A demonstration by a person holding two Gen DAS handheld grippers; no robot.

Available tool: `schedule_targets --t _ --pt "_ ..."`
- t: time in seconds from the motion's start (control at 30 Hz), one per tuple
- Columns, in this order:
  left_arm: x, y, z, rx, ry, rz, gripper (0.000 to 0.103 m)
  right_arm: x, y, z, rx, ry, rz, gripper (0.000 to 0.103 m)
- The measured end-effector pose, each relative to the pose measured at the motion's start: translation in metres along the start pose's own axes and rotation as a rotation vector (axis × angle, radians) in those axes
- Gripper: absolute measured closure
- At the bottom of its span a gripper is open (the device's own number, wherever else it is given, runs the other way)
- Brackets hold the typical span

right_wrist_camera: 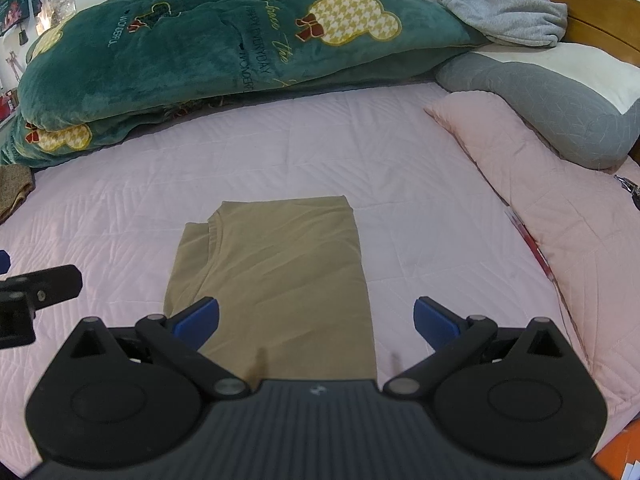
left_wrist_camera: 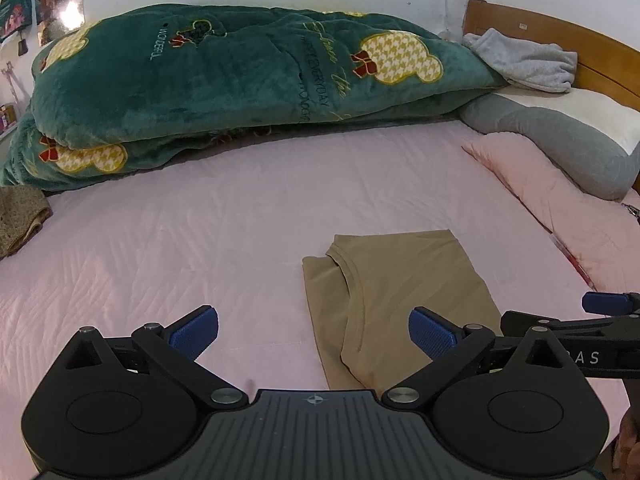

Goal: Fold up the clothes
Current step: 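Move both tools toward the folded khaki shirt on the bed, then grasp the khaki shirt edge with the right tool and lift it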

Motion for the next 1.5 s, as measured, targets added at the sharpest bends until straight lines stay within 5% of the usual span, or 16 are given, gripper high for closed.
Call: schedule_targets --t 0.33,0.67,0.83,1.0,1.27,1.3,1.43,1.5 --pt "-0.003 -0.013 -0.001 0.015 -0.001 -0.012 0.001 -0.002 -0.005 -0.001 0.001 -0.001 -0.019 0.000" --pt "-0.034 -0.103 -0.006 0.115 -0.060 -0.083 0.001 -0.016 -0.045 0.009 0.081 -0.017 -0.134 0.001" --pt "-0.055 -0.148 -0.013 0.125 -0.105 -0.117 0.001 -0.028 -0.077 0.021 0.140 -0.052 -0.198 0.031" --pt "-0.069 -0.162 -0.013 0.081 -0.128 -0.132 0.001 -0.042 -0.101 0.035 0.148 -0.108 -0.237 0.048" --pt "-0.085 -0.155 0.021 0.032 -0.174 -0.138 0.001 -0.055 -0.128 0.069 0.097 -0.171 -0.333 0.047" --pt "-0.085 -0.155 0.023 0.031 -0.178 -0.139 0.001 -0.055 -0.128 0.074 0.106 -0.176 -0.331 0.052" --pt "-0.083 -0.151 0.035 0.018 -0.198 -0.139 0.001 -0.051 -0.112 0.072 0.135 -0.158 -0.314 0.098" --pt "-0.081 -0.147 0.042 0.008 -0.206 -0.133 0.001 -0.049 -0.103 0.069 0.150 -0.152 -0.308 0.100"
Point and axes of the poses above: each gripper's, at about its wrist camera, not at the fingertips, and z roughly the way its jaws point, y to its right, x to its top, the point moved 2 cm from there along z, roughly the way its jaws point, and after that the axes turned 5 degrees about -z, right-handed, at the moved point
